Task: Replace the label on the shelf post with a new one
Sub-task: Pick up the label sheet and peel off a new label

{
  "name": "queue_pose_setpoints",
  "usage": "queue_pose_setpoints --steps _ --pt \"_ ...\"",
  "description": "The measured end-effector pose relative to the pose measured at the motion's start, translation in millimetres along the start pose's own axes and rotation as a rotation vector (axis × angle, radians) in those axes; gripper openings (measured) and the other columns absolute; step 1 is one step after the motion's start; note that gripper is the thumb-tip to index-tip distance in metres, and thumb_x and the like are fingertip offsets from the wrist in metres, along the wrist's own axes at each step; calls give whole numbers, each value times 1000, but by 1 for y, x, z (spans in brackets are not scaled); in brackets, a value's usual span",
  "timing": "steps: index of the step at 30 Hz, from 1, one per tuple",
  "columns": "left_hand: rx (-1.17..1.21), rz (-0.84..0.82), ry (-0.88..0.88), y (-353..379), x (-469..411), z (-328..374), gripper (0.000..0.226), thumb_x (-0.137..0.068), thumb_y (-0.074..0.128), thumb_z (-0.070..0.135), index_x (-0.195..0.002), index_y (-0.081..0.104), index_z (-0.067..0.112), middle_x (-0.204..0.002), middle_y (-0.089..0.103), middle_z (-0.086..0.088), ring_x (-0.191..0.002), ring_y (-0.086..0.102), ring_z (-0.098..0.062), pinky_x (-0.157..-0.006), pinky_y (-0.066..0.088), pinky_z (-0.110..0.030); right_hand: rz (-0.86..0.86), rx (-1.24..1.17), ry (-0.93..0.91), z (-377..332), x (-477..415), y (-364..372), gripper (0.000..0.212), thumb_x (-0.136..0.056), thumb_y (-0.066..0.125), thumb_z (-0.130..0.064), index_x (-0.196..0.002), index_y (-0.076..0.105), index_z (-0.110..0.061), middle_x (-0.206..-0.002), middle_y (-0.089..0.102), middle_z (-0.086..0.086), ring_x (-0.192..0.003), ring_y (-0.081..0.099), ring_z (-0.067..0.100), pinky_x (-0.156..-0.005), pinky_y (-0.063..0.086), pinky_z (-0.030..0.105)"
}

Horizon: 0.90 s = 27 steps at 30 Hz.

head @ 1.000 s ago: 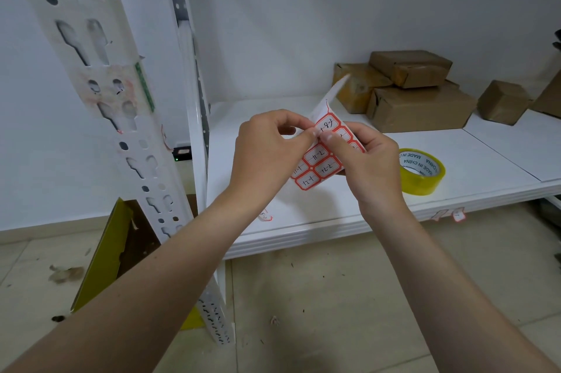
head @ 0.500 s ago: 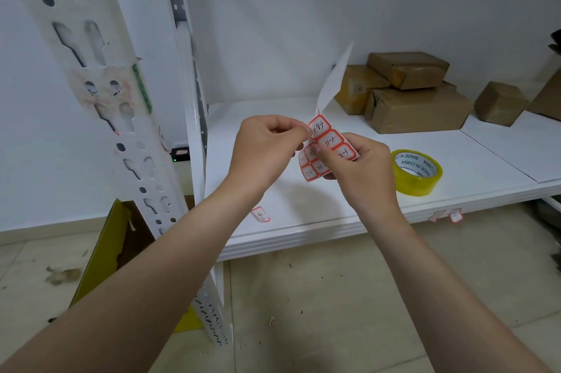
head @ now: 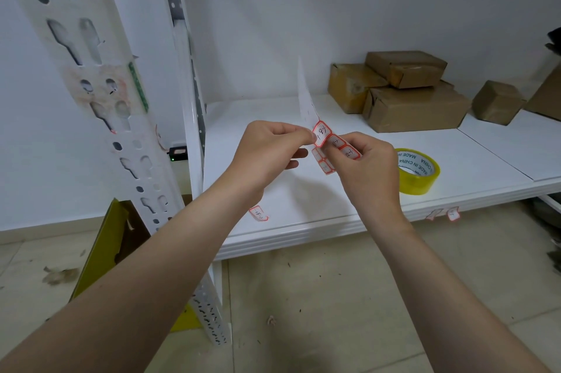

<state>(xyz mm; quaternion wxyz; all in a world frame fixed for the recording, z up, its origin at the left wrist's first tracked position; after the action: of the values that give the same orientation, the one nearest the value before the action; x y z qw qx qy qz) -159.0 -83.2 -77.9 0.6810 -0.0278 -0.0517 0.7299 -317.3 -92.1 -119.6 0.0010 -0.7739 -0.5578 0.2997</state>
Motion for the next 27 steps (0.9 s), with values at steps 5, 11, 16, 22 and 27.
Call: queue_pose_setpoints --steps 5,11,16,22,27 --pt "-10 -37 -28 1 1 1 9 -91 73 19 -93 80 14 -98 80 -1 -93 78 -17 -90 64 -38 27 34 48 2 -2 -3 18 -88 79 -41 -81 75 -25 -72 73 -6 -71 67 20 -64 58 43" --pt "-43 -51 -24 0 3 4 9 -94 69 18 -91 77 16 -88 81 4 -82 79 -14 -91 63 -39 15 -62 207 15 -8 -5 8 -94 74 -31 -87 72 -27 -83 77 -6 -77 76 17 -63 66 42" --pt "-81 -23 20 -1 6 11 5 -94 67 15 -95 72 13 -84 81 4 -79 79 -18 -91 61 -41 78 -318 519 33 -13 -10 13 -99 68 -22 -111 67 -21 -102 78 5 -84 78 25 -60 65 36" --pt "-189 -7 195 -9 13 21 6 -94 68 15 -92 67 20 -78 80 9 -66 75 -10 -74 59 -31 21 -185 651 46 -18 -5 66 -92 74 -24 -147 37 -26 -138 60 9 -113 68 28 -91 59 45" --pt "-301 60 409 -18 31 39 13 -94 70 21 -87 64 31 -78 78 13 -68 73 -4 -62 49 -20 3 57 347 12 -17 -5 28 -95 67 -37 -122 64 -36 -146 46 0 -134 49 29 -109 46 45"
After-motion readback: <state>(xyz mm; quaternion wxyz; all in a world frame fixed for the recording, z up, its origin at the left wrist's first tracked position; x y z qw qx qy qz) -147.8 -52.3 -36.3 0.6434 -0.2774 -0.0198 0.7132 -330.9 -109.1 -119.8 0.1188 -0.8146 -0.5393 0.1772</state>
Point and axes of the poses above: each hand's wrist, its own x-axis away from the middle knuckle, its own y-axis out of the palm, z = x × y, the point moved 1 cm from there along -x, towards the middle knuckle
